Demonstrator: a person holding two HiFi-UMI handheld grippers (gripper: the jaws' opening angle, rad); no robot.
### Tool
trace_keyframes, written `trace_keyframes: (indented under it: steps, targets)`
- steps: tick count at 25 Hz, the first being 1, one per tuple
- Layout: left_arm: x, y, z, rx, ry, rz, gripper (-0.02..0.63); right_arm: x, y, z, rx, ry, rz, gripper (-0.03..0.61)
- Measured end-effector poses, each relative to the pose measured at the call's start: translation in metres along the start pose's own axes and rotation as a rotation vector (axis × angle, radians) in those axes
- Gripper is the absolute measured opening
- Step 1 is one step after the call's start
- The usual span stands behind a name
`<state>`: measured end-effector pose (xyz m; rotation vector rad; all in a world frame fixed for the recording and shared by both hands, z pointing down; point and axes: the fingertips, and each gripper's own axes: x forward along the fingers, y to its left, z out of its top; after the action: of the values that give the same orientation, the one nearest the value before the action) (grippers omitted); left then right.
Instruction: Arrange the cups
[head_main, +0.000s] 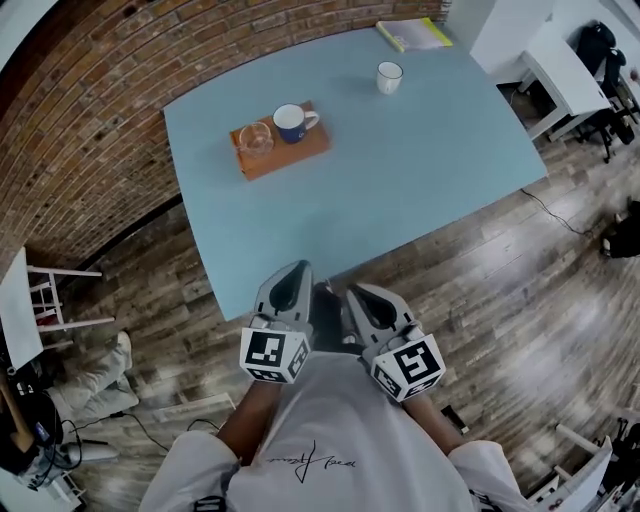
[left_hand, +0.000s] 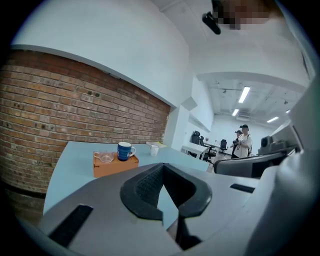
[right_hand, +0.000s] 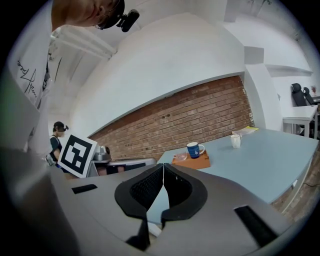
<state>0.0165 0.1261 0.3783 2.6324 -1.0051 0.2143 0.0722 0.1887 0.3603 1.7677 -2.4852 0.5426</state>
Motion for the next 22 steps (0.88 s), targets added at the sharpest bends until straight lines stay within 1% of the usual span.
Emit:
trace_keyframes:
  steps: [2, 5, 8, 12, 14, 18, 22]
  targets:
    - [0.013, 0.008, 0.005, -0.004, 0.005, 0.004, 0.006, 0.016, -0.011, 0.008, 0.001, 0.003, 0.006, 0.021]
    - [0.029, 0.019, 0.011, 0.013, 0.016, -0.005, 0.006, 0.041, -0.027, 0.013, 0.019, 0.006, 0.015, 0.021]
    - [0.043, 0.032, 0.019, 0.032, 0.017, -0.013, 0.006, 0.067, -0.039, 0.019, 0.025, 0.009, 0.055, 0.021]
    - [0.053, 0.060, 0.030, 0.043, -0.001, 0.039, 0.006, 0.100, -0.049, 0.031, 0.018, -0.006, 0.089, 0.021]
    - [0.058, 0.069, 0.036, 0.049, -0.020, 0.050, 0.006, 0.113, -0.051, 0.036, -0.004, -0.001, 0.121, 0.021]
    - [0.065, 0.083, 0.044, 0.054, -0.043, 0.049, 0.006, 0.137, -0.048, 0.045, -0.053, 0.011, 0.223, 0.021]
    - [0.068, 0.085, 0.046, 0.035, -0.048, 0.042, 0.006, 0.148, -0.045, 0.052, -0.142, 0.033, 0.309, 0.021]
